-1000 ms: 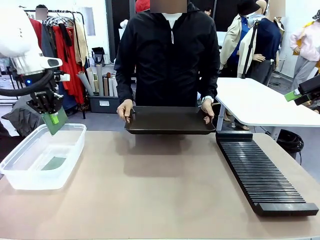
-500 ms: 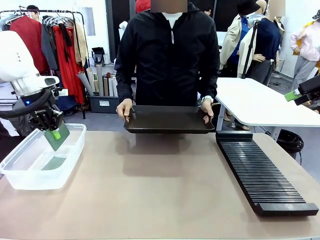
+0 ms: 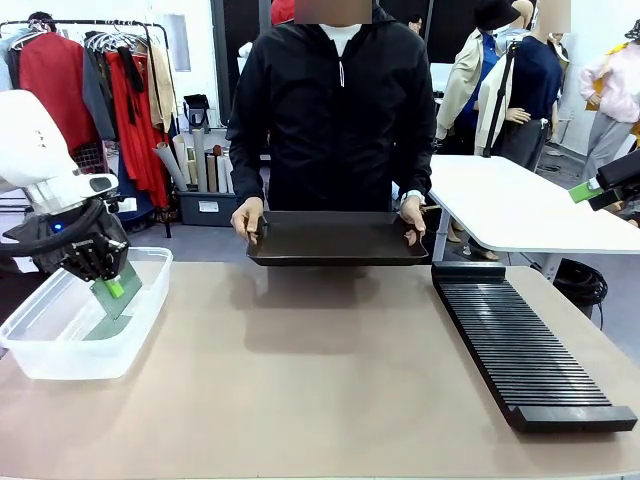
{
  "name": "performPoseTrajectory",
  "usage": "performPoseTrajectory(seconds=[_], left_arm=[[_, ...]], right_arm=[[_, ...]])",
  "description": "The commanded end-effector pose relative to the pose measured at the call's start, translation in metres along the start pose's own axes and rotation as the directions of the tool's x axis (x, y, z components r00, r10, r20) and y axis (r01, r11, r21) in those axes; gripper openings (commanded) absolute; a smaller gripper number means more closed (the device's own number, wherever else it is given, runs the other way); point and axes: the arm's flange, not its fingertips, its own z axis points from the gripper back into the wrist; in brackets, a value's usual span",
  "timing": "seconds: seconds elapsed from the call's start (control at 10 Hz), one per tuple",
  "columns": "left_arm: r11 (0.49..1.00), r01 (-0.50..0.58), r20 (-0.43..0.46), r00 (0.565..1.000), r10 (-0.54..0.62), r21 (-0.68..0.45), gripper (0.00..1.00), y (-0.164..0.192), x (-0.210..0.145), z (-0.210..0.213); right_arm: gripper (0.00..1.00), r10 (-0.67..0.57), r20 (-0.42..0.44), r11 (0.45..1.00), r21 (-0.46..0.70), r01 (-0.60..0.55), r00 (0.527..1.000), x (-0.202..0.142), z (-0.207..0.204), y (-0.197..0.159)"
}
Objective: Sort PCBs into racks and boxes based on the side picked up.
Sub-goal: If the short side of the Blank PCB is picked up, insert it into the PCB Rack ; if the long side is picked up, place it in the Organizing box.
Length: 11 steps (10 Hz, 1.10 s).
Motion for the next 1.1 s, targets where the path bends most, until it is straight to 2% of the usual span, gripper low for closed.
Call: performPoseTrajectory(seconds=[0.0, 0.6, 1.0], left_arm=[[1.0, -0.004, 0.014, 1.0, 0.003, 0.007, 0.0, 0.011, -0.002, -0.01], [1.0, -0.017, 0.011, 1.0, 0.017, -0.013, 0.0, 0.03, 0.0, -0.045], [1.0, -0.002, 0.046, 0.999, 0.002, -0.006, 0.0, 0.044, 0.005, -0.059]], right_arm=[[1.0, 0.002, 0.004, 1.0, 0.003, -0.002, 1.0, 0.001, 0.001, 0.001], [1.0, 0.002, 0.004, 1.0, 0.003, -0.002, 1.0, 0.001, 0.001, 0.001], [1.0, 0.002, 0.004, 1.0, 0.003, -0.002, 1.0, 0.001, 0.001, 0.001]])
